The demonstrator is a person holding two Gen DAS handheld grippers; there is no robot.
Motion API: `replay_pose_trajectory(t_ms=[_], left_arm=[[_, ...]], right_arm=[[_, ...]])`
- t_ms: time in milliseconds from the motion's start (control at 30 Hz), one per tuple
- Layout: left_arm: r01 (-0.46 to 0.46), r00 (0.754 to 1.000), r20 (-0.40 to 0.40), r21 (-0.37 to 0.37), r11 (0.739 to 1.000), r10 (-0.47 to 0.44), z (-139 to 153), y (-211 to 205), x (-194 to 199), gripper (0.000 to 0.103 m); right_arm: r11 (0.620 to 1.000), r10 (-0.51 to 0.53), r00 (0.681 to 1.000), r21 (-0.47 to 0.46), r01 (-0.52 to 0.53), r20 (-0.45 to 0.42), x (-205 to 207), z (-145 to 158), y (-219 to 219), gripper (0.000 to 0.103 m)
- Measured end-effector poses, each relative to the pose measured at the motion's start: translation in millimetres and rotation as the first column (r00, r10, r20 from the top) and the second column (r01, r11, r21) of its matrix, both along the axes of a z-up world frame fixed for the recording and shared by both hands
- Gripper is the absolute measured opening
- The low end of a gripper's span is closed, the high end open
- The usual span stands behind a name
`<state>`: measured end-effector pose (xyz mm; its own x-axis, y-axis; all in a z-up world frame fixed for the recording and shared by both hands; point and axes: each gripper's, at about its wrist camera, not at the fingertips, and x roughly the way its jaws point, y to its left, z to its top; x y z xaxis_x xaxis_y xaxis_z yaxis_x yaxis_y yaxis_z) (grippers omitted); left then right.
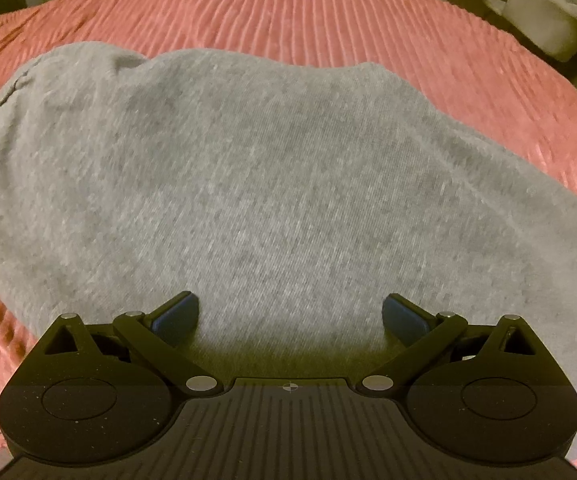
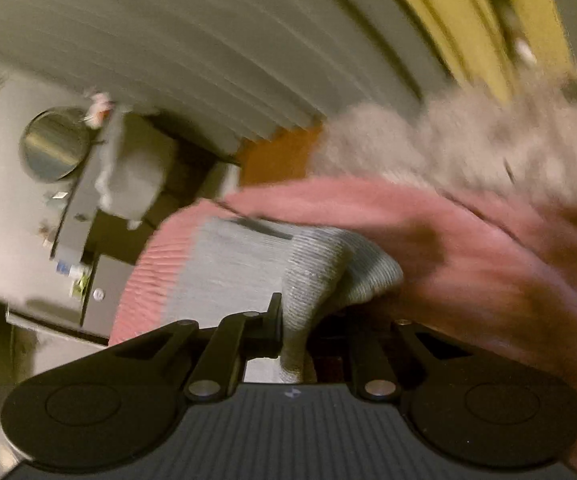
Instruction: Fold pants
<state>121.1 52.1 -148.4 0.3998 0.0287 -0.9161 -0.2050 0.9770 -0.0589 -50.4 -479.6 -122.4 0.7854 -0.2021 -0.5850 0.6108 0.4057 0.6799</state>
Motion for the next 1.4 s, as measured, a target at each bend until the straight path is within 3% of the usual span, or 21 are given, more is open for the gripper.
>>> replay_pose_trajectory(t_ms=[100, 133, 200, 267, 367, 467, 500, 533, 567, 700, 767, 833, 867, 933, 1033, 1100, 1167, 1267, 1400], left_arm=[[-0.004, 1.0, 0.0, -0.006, 1.0, 0.004, 1.0, 1.1, -1.6, 0.102], [-0.01, 1.0, 0.004, -0.007, 1.0, 0.01, 2.1, 2.0, -3.1, 0.102], [-0.026, 1.0, 0.009, 0.0, 1.0, 0.026, 4.9, 4.3, -6.4, 0.102], [-0.041, 0.999, 0.029, 0.01, 0.999, 0.04, 10.7, 7.8, -12.6, 0.102], [-0.052, 0.997, 0.061, 0.016, 0.999, 0.051, 19.2, 15.7, -24.6, 0.102], [-0.065, 0.994, 0.093, -0.015, 0.998, 0.066, 20.8, 26.3, -31.0, 0.102], [-0.07, 0.993, 0.09, -0.033, 0.997, 0.073, 19.7, 29.5, -30.9, 0.102], [-0.074, 0.993, 0.085, -0.05, 0.996, 0.078, 18.2, 31.7, -30.7, 0.102], [-0.069, 0.994, 0.083, -0.064, 0.996, 0.074, 16.4, 32.6, -30.3, 0.102], [-0.016, 0.997, 0.078, -0.069, 0.997, 0.021, 13.6, 27.0, -24.4, 0.102], [-0.004, 0.997, 0.076, -0.085, 0.996, 0.01, 12.0, 26.0, -21.4, 0.102], [0.008, 0.997, 0.081, -0.116, 0.993, 0.002, 11.4, 28.6, -22.1, 0.102], [0.009, 0.996, 0.085, -0.129, 0.992, 0.002, 11.4, 30.9, -23.3, 0.102], [0.004, 0.996, 0.09, -0.158, 0.987, 0.01, 11.8, 35.0, -24.9, 0.102], [0.017, 0.996, 0.091, -0.172, 0.985, -0.001, 14.6, 32.7, -26.7, 0.102], [0.044, 0.996, 0.088, -0.164, 0.985, -0.03, 17.3, 23.8, -29.2, 0.102], [0.092, 0.994, 0.071, -0.192, 0.977, -0.079, 18.3, 10.1, -33.0, 0.102], [0.175, 0.984, 0.04, -0.282, 0.943, -0.171, 12.7, -11.5, -33.6, 0.102], [0.289, 0.957, 0.084, -0.216, 0.932, -0.277, 11.7, -42.5, -29.6, 0.102]], right_arm=[[0.956, 0.167, 0.985, -0.249, -0.154, 0.031, 43.4, 67.3, 52.1, 0.01], [0.922, 0.241, 0.97, -0.321, -0.217, 0.037, 58.2, 85.8, 76.7, 0.01], [0.807, 0.419, 0.908, -0.466, -0.363, 0.02, 86.4, 115.4, 142.8, 0.01], [0.657, 0.593, 0.805, -0.566, -0.498, -0.02, 102.0, 124.0, 212.5, 0.01], [0.402, 0.803, 0.58, -0.591, -0.7, -0.141, 112.5, 92.8, 311.0, 0.011], [0.188, 0.868, 0.358, -0.441, -0.878, -0.343, 126.7, 22.6, 381.1, 0.011], [0.138, 0.861, 0.3, -0.38, -0.915, -0.411, 131.1, 2.6, 395.6, 0.011], [0.115, 0.847, 0.292, -0.384, -0.916, -0.444, 131.6, -2.2, 404.7, 0.012], [0.104, 0.84, 0.306, -0.421, -0.901, -0.448, 131.3, 4.2, 408.6, 0.012], [0.12, 0.843, 0.287, -0.36, -0.925, -0.456, 144.4, 12.1, 404.7, 0.023], [0.126, 0.859, 0.266, -0.323, -0.938, -0.438, 143.8, 17.8, 408.1, 0.037], [0.158, 0.889, 0.259, -0.276, -0.948, -0.378, 140.7, 26.1, 401.8, 0.058], [0.206, 0.91, 0.281, -0.255, -0.945, -0.306, 133.9, 33.0, 390.6, 0.06], [0.332, 0.914, 0.368, -0.205, -0.921, -0.169, 126.1, 38.6, 365.4, 0.067], [0.578, 0.813, 0.582, -0.094, -0.81, -0.019, 125.0, 41.8, 318.4, 0.076], [0.672, 0.739, 0.673, -0.04, -0.739, -0.018, 126.3, 36.2, 296.7, 0.076], [0.729, 0.684, 0.729, 0.03, -0.684, -0.025, 125.4, 26.8, 282.6, 0.076], [0.772, 0.63, 0.777, 0.107, -0.626, -0.002, 117.9, 12.1, 272.4, 0.076], [0.775, 0.631, 0.774, 0.087, -0.626, -0.049, 113.1, 3.1, 278.0, 0.076]])
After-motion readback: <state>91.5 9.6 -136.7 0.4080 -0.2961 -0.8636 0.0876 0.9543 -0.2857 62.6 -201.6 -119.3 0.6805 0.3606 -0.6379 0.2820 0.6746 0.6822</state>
